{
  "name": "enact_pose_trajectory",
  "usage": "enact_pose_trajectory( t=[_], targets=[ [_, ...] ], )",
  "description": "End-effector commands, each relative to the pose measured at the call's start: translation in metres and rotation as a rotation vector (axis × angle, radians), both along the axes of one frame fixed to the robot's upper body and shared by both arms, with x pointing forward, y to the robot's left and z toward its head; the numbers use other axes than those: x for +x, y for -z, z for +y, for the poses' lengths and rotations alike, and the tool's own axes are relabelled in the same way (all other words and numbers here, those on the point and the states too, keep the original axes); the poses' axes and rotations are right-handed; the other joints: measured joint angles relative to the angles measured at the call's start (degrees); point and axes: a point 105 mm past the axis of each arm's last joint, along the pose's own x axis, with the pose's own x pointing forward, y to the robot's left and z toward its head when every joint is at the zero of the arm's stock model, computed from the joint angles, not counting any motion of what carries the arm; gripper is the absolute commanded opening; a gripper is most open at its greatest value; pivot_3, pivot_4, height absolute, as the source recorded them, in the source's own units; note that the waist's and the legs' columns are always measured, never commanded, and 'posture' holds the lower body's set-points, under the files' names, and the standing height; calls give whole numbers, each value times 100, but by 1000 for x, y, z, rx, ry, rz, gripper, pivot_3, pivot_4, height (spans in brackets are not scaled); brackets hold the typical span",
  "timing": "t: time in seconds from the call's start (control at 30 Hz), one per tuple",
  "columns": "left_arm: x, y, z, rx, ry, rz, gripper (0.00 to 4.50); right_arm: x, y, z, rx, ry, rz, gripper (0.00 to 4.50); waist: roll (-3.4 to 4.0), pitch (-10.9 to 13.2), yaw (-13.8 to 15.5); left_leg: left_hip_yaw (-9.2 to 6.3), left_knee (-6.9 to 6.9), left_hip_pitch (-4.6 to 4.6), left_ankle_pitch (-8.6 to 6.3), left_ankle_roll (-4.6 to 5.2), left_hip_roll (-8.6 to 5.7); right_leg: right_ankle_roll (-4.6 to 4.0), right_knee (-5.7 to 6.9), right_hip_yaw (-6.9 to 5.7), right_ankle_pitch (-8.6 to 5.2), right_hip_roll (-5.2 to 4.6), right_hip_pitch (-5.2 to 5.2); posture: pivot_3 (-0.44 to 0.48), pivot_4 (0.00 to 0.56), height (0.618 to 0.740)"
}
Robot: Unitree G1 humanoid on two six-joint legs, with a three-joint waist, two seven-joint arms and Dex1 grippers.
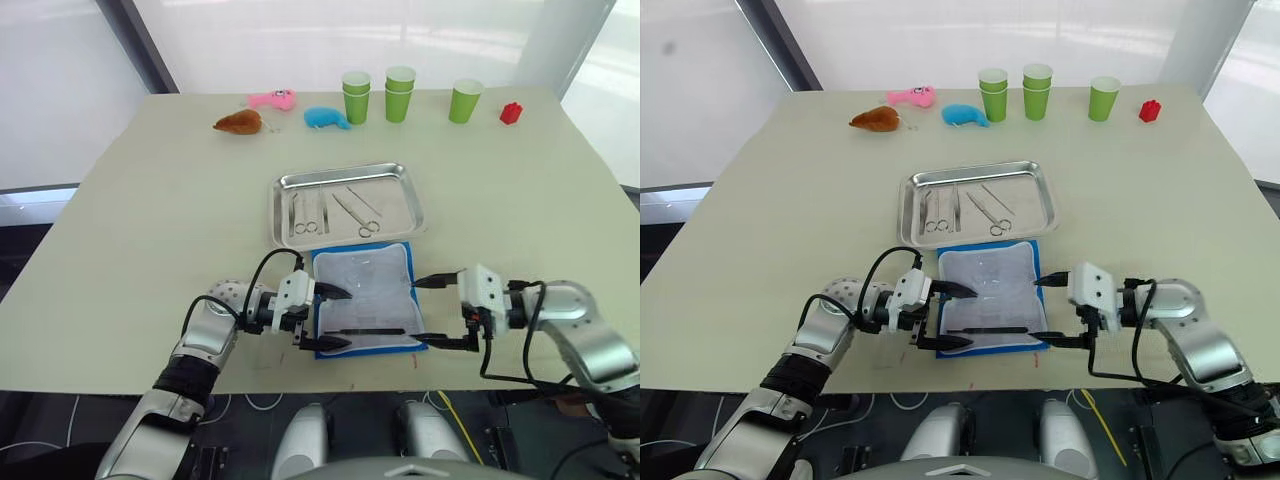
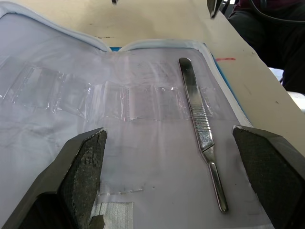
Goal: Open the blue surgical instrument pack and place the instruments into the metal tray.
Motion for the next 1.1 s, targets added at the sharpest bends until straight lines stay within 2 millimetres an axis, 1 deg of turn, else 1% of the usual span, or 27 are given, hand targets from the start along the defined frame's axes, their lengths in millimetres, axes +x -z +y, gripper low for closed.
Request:
enact_pose_trajectory(
  t=[0.03, 0.17, 0.27, 0.33, 0.43, 0.47, 0.53, 0.6, 0.63, 0.7, 0.73, 0.77, 0.83, 0.97, 1.1],
  targets=[
    [-33, 58, 18, 157, 0, 252, 4500, 6, 7, 14, -17, -10, -64, 4459, -13, 0, -5, -2, 0, 5, 0, 0, 2, -1, 2, -1, 0, 3, 1, 0, 150, 740],
    [-33, 58, 18, 157, 1, 252, 4500, 10, 17, 22, -36, -9, -57, 4459, -13, 1, -10, -2, 0, 7, 0, 0, 3, -1, 9, 0, 0, 4, 1, 0, 150, 740],
    [-33, 58, 18, 158, -1, 252, 4500, 10, 26, 24, -70, -22, -49, 4459, -11, -1, -11, 0, 0, 6, 0, 0, 2, -1, 8, 1, 0, 4, 2, 0, 150, 740],
    [-33, 58, 19, 160, -3, 253, 4500, 13, 32, 25, -89, 0, -27, 4459, -13, -1, -11, 0, 0, 8, 0, 0, 2, -1, 9, 2, 0, 4, 2, 0, 150, 740],
    [-33, 55, 19, 177, 40, 113, 4500, 15, 42, 23, -133, 6, 0, 4459, -13, -3, -22, -1, 0, 13, 0, 0, 3, -2, 14, 3, 0, 6, 3, 0, 150, 740],
    [-34, 55, 19, 173, 47, 89, 4500, 15, 43, 22, -133, 12, 22, 4222, -12, -6, -23, 0, 0, 14, 0, 0, 4, -2, 14, 4, 0, 6, 3, 0, 150, 740],
    [-36, 56, 20, 162, 49, 78, 4500, 12, 46, 21, -131, 0, 61, 3595, -16, -12, -23, 0, 0, 15, 0, 0, 4, -2, 14, 5, 0, 6, 3, 0, 150, 740],
    [-39, 58, 22, 160, 50, 90, 4500, 9, 53, 15, -177, -22, 73, 2723, -17, -16, -23, 2, -1, 15, 0, 0, 4, -2, 13, 7, 0, 6, 4, 0, 150, 740],
    [-42, 60, 23, 163, 53, 112, 4500, 8, 56, 12, -205, -34, 71, 2144, -17, -16, -23, 4, -1, 17, 0, 0, 4, -2, 13, 10, 0, 5, 6, 0, 150, 740],
    [-45, 63, 25, 172, 60, 180, 4500, 5, 60, 10, -230, -54, 79, 1715, -18, -23, -27, 4, -1, 18, 0, 0, 4, -2, 13, 10, 0, 5, 7, 0, 150, 740],
    [-45, 63, 24, 174, 61, 203, 4500, 4, 61, 11, -231, -56, 85, 1082, -17, -25, -27, 6, -1, 27, 0, 1, 4, -2, 13, 11, 0, 6, 13, 0, 150, 740],
    [-43, 62, 24, 175, 61, 215, 4500, 4, 62, 11, -232, -59, 89, 876, -20, -28, -29, 6, -1, 28, 0, 1, 3, -2, 13, 11, 0, 6, 13, 0, 150, 740],
    [-40, 58, 22, 176, 60, 236, 4500, 2, 63, 12, -232, -67, 95, 66, -24, -32, -33, 5, -1, 33, 0, 1, 4, -3, 14, 10, -1, 8, 13, 0, 150, 740],
    [-36, 54, 20, 178, 51, 250, 4500, 0, 60, 15, -220, -84, 91, 19, -30, -41, -32, 4, 0, 40, 0, 1, 6, -3, 18, 10, -1, 9, 16, 0, 150, 740],
    [-32, 53, 20, 182, 36, 246, 4500, 1, 46, 19, -189, -98, 65, 19, -31, -43, -27, 5, 0, 39, 0, 1, 5, -2, 17, 11, -1, 8, 16, 0, 150, 740]
  ],
)
